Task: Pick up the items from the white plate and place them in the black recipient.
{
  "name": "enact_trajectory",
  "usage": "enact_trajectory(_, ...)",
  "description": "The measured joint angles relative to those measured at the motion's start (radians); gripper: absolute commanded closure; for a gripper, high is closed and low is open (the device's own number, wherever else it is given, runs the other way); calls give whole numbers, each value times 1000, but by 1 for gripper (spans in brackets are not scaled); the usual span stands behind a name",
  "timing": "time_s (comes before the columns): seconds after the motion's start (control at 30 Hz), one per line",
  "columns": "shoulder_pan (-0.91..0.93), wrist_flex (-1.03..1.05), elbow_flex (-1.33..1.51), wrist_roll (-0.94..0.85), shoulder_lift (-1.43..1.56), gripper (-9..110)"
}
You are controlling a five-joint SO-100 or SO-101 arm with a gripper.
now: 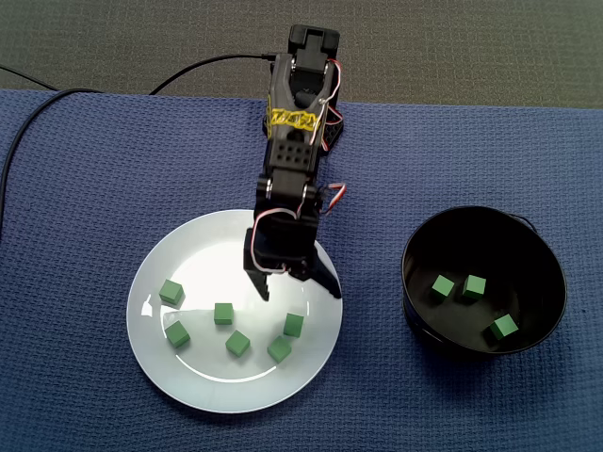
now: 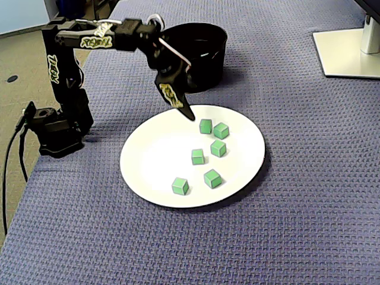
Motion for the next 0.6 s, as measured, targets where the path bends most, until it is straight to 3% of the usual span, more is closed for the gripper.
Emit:
enact_trajectory(0.3, -12, -255, 166, 173, -23, 64)
enact_trajectory(0.6, -20, -382, 268, 201, -38, 74)
